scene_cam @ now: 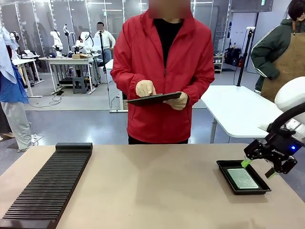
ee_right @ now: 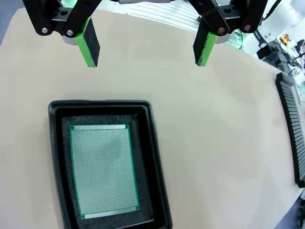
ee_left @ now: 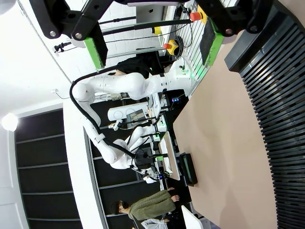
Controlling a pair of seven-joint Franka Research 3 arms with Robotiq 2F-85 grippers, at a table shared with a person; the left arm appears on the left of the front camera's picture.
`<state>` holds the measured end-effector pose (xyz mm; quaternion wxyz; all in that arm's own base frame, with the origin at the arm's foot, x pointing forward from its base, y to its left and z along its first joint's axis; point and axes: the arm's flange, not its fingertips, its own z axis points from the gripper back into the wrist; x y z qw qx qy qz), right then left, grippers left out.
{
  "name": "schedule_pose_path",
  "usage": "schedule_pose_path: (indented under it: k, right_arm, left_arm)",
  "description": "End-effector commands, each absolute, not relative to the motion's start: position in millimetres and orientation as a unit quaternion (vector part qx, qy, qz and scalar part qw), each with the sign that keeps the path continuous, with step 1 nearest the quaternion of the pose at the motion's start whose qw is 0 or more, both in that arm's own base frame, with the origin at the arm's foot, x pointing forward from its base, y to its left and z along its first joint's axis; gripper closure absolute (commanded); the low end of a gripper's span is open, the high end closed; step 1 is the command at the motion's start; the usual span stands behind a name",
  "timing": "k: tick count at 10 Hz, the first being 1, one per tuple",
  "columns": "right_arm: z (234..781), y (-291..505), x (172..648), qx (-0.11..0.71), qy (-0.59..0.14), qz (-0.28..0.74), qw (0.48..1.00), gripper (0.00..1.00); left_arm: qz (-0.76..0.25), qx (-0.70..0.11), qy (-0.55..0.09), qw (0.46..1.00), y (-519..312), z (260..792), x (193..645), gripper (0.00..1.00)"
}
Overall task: Inspect the PCB.
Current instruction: Place the Blank PCB in the ESD tray.
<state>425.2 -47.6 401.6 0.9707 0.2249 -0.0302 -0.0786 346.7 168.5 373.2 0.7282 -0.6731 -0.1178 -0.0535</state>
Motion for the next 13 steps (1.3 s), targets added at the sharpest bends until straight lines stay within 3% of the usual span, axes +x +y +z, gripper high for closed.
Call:
schedule_pose_path:
  k: [1,5,9,13]
  right_arm:
    - [418.7,-42.5,408.0,0.324,-0.018,-0.058,0.944,0.0]
    - [409.0,-35.3,378.6,0.499,0.023,-0.037,0.865,0.0]
    - [403.2,-18.6,317.3,0.644,0.031,-0.027,0.764,0.0]
    - [399.0,-32.7,274.8,0.679,0.02,-0.011,0.734,0.0]
  left_arm:
    - [-0.055,-0.672,-0.117,0.729,169.2,374.6,345.6,0.0]
    - [-0.055,-0.672,-0.117,0.729,169.2,374.6,345.6,0.0]
    - [-0.055,-0.672,-0.117,0.729,169.2,374.6,345.6,0.0]
    - [-0.055,-0.672,-0.117,0.729,169.2,374.6,345.6,0.0]
